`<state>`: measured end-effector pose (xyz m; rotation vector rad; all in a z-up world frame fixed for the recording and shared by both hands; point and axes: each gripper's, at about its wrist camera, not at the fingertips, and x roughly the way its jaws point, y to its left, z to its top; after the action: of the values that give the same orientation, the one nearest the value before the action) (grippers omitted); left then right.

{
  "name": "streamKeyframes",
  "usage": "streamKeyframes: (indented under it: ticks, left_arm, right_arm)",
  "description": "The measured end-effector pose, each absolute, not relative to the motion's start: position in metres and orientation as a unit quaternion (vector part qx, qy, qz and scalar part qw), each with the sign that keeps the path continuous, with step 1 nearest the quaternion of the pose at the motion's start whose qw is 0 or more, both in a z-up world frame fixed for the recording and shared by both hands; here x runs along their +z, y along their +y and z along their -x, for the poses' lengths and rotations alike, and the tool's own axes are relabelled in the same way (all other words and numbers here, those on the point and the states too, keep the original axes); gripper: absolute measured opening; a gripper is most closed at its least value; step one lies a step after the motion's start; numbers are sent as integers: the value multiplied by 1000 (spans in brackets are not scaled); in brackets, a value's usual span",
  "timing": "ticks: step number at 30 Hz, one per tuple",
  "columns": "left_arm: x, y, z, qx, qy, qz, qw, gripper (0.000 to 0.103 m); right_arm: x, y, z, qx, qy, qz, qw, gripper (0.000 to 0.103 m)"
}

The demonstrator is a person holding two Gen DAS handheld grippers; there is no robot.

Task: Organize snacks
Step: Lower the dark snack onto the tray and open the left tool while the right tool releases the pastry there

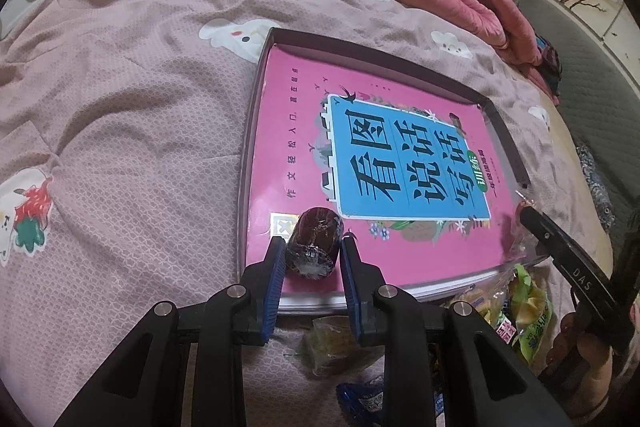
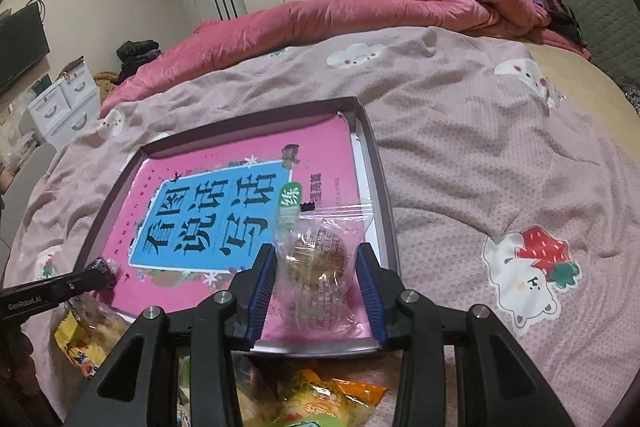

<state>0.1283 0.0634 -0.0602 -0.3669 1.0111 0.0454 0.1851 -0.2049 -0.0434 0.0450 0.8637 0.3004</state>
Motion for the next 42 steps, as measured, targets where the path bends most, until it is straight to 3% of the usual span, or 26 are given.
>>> streamKeyframes:
  ticks: [23,42]
  left_arm:
    - [-58,62,-126,17,482,175,858,28]
    - [-51,63,-121,11,475,178,862,38]
  right_arm:
    - [-42,-216,-171,139,423,-23,895,41]
    - [-24,-218,-155,154,402,-32,902,42]
